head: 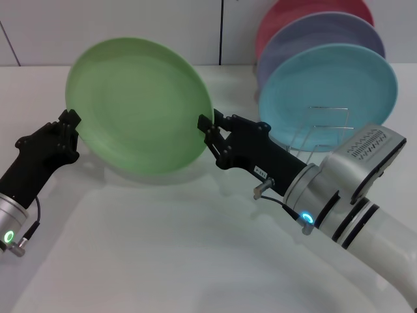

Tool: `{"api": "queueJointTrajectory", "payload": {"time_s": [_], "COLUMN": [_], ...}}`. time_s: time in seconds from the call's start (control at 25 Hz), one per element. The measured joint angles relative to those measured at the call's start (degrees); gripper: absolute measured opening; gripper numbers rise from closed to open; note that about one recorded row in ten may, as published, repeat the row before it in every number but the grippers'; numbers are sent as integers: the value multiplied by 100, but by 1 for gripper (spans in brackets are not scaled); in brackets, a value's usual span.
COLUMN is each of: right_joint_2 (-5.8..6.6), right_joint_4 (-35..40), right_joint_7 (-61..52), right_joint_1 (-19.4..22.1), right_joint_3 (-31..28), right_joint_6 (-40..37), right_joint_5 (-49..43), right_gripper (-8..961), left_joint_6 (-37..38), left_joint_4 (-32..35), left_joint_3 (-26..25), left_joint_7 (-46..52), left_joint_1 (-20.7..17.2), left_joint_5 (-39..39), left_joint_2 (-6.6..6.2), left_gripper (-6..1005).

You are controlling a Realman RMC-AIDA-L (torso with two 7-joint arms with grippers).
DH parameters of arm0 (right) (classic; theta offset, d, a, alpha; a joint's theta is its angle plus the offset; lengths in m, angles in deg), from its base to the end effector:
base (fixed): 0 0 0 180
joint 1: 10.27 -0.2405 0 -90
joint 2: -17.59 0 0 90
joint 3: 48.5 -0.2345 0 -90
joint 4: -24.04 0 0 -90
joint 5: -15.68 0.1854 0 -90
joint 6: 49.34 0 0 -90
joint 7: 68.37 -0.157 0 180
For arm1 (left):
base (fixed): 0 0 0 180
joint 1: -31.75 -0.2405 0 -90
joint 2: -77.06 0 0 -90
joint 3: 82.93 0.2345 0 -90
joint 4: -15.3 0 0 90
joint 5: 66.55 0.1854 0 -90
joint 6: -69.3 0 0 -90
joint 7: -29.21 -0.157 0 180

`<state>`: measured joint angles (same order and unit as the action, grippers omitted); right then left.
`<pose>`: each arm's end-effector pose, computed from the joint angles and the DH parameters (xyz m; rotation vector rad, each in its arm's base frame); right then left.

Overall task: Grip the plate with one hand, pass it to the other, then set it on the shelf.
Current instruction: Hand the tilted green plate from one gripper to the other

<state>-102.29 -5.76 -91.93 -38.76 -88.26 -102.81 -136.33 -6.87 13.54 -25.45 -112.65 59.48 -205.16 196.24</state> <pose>0.1648 0.3124 -0.0933 -2.1664 0.6225 1.0264 -0.2770 0.3092 -0.0079 -1.7984 -0.7910 -1.0123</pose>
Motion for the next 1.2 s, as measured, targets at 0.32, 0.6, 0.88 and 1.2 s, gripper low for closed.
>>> {"api": "queueJointTrajectory", "payload": {"time_s": [0.32,0.6,0.88,1.2], "right_joint_2": [0,0,0,0], "right_joint_4": [0,0,1,0], "right_joint_7": [0,0,0,0], "right_joint_1": [-12,-21,-20,-17], "right_joint_3": [32,31,22,14], "right_joint_6": [9,29,31,31], "right_joint_5": [14,14,14,14], "right_gripper": [212,182,148,149], "left_joint_6": [-2,3,21,31], "left_joint_4": [0,-9,-24,-35], "left_joint_3": [0,0,0,0], "left_joint_7": [0,0,0,0], "left_joint_1": [-12,-11,-4,4], "left_joint_5": [28,36,26,16], "left_joint_2": [0,0,0,0], "left_gripper": [34,34,35,35]}}
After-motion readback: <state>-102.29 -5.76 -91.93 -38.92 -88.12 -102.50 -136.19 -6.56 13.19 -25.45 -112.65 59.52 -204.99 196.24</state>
